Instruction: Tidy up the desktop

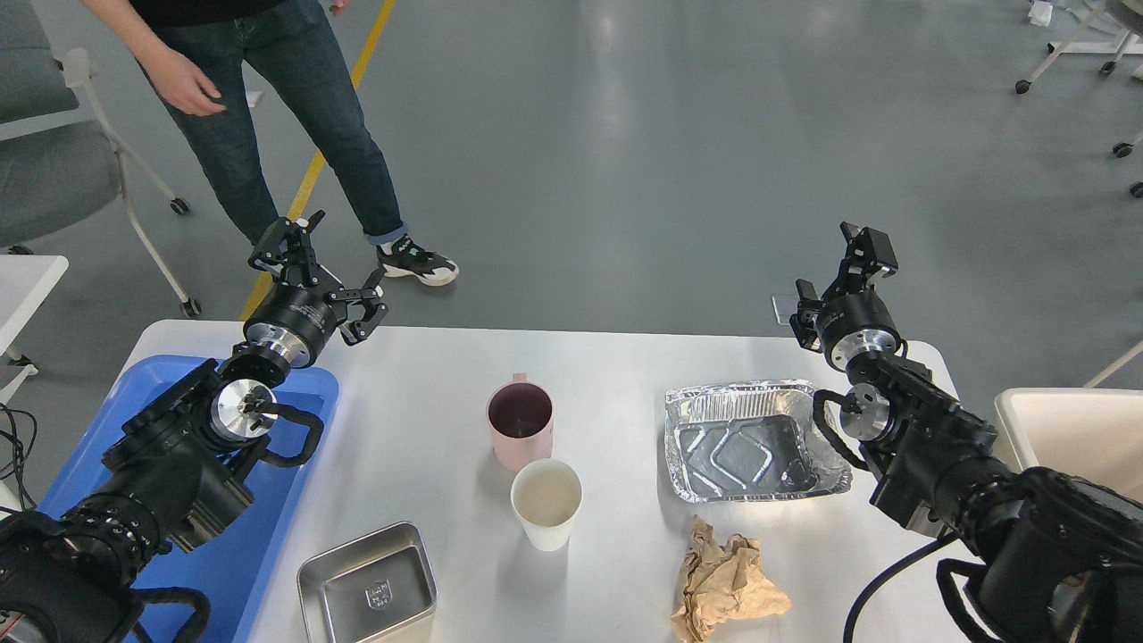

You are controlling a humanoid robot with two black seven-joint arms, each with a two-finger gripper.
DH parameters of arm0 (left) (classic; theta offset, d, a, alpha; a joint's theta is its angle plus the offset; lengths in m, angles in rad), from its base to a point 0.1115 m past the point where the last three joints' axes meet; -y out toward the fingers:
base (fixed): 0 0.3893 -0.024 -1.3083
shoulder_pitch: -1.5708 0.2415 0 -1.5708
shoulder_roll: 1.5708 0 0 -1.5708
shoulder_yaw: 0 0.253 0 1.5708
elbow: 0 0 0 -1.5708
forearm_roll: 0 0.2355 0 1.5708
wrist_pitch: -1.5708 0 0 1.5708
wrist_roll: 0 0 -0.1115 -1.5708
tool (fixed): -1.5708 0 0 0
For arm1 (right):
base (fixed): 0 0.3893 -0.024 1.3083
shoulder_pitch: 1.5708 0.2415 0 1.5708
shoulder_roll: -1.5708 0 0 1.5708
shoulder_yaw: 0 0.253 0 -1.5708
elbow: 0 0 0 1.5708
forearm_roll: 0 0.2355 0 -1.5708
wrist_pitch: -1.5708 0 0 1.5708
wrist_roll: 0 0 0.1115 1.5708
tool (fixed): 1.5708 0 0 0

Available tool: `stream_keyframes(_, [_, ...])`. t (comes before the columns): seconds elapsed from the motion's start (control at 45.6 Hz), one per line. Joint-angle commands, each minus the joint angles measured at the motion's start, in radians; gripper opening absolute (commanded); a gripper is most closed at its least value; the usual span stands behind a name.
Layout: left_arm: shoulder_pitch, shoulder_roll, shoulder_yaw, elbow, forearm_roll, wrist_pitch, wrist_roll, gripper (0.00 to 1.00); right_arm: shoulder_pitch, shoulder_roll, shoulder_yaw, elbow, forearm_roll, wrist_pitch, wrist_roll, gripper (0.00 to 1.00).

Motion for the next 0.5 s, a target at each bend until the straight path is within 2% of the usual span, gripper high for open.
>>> stream_keyframes(0.0, [-0.003, -0.002, -0.001, 0.001, 0.000, 0.004, -0.003, 1.00, -0.002, 0.001, 0.000, 0.000, 0.000, -0.002, 0.001, 1.00])
stream_keyframes(0.088, [-0.006, -0.003, -0.001, 0.000, 0.000, 0.004, -0.007, 1.00, -0.002, 0.002, 0.000, -0.001, 0.000, -0.002, 0.001, 1.00])
stream_keyframes(0.153, [-0.007, -0.002, -0.001, 0.000, 0.000, 0.004, 0.008, 1.00, -0.002, 0.002, 0.000, -0.001, 0.000, -0.002, 0.001, 1.00])
stream_keyframes(0.482, [-0.009, 0.020, 0.002, 0.001, 0.005, 0.019, -0.006, 1.00, 0.000, 0.000, 0.000, -0.001, 0.000, -0.002, -0.001, 1.00])
